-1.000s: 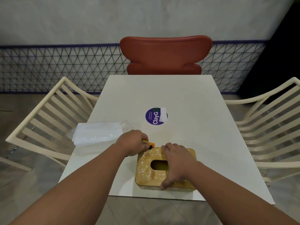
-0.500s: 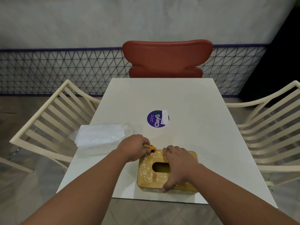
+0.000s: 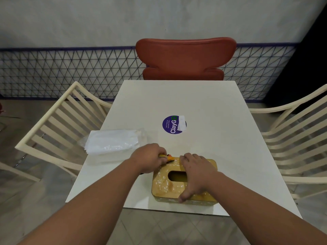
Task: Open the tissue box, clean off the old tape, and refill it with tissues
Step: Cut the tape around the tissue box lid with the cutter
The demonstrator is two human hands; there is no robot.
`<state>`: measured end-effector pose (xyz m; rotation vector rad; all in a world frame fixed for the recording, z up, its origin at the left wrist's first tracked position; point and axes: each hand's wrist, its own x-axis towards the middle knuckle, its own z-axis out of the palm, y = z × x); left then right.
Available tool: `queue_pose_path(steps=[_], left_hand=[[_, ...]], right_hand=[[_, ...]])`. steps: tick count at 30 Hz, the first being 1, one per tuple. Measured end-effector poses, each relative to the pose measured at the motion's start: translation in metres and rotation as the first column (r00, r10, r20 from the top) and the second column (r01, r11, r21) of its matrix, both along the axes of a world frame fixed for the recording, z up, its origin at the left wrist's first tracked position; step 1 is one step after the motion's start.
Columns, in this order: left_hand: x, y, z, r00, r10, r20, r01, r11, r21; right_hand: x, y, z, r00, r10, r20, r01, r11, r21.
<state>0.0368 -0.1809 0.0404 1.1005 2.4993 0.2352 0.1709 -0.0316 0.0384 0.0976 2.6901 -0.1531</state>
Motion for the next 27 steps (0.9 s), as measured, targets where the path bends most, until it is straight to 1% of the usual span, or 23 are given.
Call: queue_pose_path(steps=[3,5,7,11,13,15,17,21,24,27], left_hand=[[-0.014,-0.018,0.0,0.998,0.044,-0.04,-0.045,0.998,-0.032],[-0.019,-0.025,0.0,0.993,0.113,-0.025,-0.112,0.994,0.019],[-0.017,-0.027,0.0,0.985,0.171,0.026,-0.172,0.983,0.069],[-0.005,-0.026,-0.004,0.98,0.18,0.084,-0.187,0.979,0.08],[-0.001,-0.022,-0.006,0.98,0.181,0.081,-0.188,0.978,0.091],[0.002,-0.017,-0.007,0.985,0.171,0.039,-0.174,0.98,0.096],[0.005,-0.008,-0.008,0.992,0.128,-0.004,-0.128,0.988,0.082],[0.005,0.004,-0.006,0.998,0.0,-0.067,-0.001,1.0,-0.016],[-0.009,-0.009,-0.004,0.995,-0.014,-0.103,0.004,0.995,-0.097],[-0.008,-0.009,-0.003,0.992,-0.047,-0.116,0.037,0.995,-0.088]], right_hand=[[0.001,0.0,0.001,1.0,0.006,-0.001,-0.006,1.0,0.008],[0.0,0.001,0.002,1.0,0.02,-0.003,-0.02,1.0,0.018],[0.0,0.002,0.002,0.999,0.038,0.006,-0.038,0.999,0.03],[0.0,0.003,0.002,0.999,0.046,0.012,-0.046,0.999,0.025],[-0.001,0.004,0.002,0.999,0.046,0.015,-0.047,0.999,0.02],[-0.002,0.004,0.002,0.999,0.049,0.01,-0.049,0.999,0.018],[-0.003,0.001,0.0,0.999,0.042,-0.003,-0.042,0.999,0.014],[-0.003,-0.001,-0.001,1.0,0.011,-0.005,-0.011,1.0,0.004],[-0.003,-0.001,-0.001,1.0,-0.002,0.004,0.002,1.0,-0.01],[-0.003,-0.001,0.0,1.0,-0.01,0.001,0.01,1.0,-0.01]])
